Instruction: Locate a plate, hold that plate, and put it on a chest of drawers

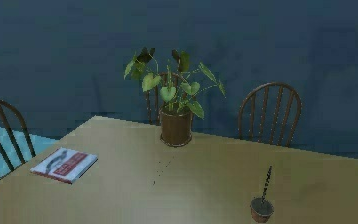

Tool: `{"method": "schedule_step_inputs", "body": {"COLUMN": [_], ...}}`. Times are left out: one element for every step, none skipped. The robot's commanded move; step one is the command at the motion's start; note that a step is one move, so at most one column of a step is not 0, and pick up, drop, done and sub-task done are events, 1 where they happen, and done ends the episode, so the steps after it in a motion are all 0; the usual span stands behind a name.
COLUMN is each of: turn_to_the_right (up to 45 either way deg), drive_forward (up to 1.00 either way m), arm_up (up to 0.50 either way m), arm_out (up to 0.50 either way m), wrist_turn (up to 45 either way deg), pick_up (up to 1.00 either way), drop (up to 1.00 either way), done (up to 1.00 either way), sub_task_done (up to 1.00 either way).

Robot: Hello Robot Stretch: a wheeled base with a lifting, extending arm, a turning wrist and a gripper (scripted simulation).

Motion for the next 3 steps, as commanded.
{"method": "schedule_step_inputs", "body": {"turn_to_the_right": [0.0,0.0,0.0], "drive_forward": [0.0,0.0,0.0], "arm_up": [0.0,0.0,0.0], "arm_out": [0.0,0.0,0.0], "wrist_turn": [45.0,45.0,27.0], "pick_up": [0.0,0.0,0.0], "drop": [0.0,0.0,0.0], "done": [0.0,0.0,0.0], "sub_task_done": [0.0,0.0,0.0]}}
